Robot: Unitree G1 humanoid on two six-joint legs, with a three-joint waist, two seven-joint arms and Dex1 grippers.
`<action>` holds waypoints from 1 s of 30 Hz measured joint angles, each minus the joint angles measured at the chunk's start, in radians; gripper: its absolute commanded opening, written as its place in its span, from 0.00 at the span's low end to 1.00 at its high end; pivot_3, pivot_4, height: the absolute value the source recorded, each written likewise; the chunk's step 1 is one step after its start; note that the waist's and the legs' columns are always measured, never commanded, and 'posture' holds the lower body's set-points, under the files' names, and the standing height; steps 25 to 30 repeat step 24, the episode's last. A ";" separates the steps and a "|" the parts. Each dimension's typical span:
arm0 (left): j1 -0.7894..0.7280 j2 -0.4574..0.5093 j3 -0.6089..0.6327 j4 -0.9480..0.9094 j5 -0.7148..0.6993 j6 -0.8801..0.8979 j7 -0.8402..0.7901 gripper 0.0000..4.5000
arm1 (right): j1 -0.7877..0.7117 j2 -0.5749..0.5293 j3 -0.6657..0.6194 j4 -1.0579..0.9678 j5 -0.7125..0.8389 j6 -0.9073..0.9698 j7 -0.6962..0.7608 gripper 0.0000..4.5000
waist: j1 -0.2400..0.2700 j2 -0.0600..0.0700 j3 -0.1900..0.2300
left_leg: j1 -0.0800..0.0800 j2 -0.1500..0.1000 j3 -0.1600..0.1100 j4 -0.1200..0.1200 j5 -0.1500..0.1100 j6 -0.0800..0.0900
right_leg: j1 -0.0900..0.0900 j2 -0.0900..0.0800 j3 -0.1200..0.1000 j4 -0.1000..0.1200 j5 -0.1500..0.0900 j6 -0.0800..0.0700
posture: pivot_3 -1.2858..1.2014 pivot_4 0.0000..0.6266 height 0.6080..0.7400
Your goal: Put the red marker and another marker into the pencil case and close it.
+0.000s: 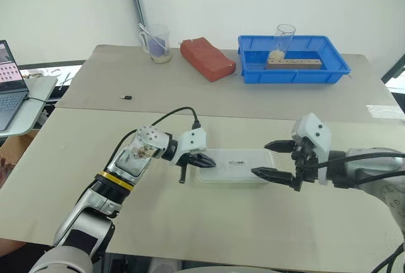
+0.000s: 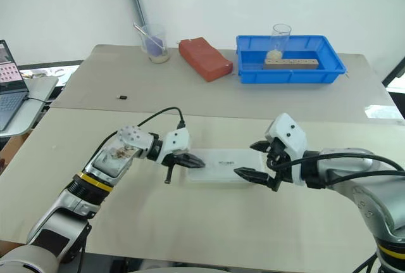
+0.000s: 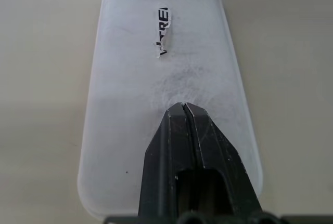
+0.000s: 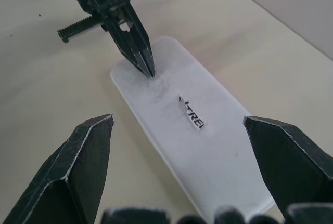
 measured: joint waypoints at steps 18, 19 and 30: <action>0.346 0.250 0.549 -0.354 -0.175 0.152 0.260 0.98 | 0.030 -0.087 0.017 0.447 -0.260 -0.381 0.205 0.98 | 0.004 -0.001 0.002 | 0.006 0.002 0.004 -0.002 0.000 0.000 | 0.000 -0.005 -0.001 -0.002 0.000 -0.001 | 0.52 0.24 1.00; 0.346 0.253 0.555 -0.362 -0.175 0.155 0.275 0.98 | 0.030 -0.078 0.013 0.472 -0.265 -0.389 0.200 0.98 | 0.004 -0.001 0.002 | 0.006 0.001 0.005 -0.003 0.000 0.000 | 0.001 -0.006 -0.001 -0.002 0.000 -0.002 | 0.52 0.24 1.00; 0.346 0.254 0.561 -0.376 -0.197 0.190 0.312 0.98 | 0.027 -0.062 0.011 0.545 -0.295 -0.419 0.187 0.98 | 0.001 -0.002 0.002 | 0.006 0.001 0.006 -0.006 0.000 0.000 | 0.002 -0.004 0.001 -0.001 0.000 -0.002 | 0.52 0.24 1.00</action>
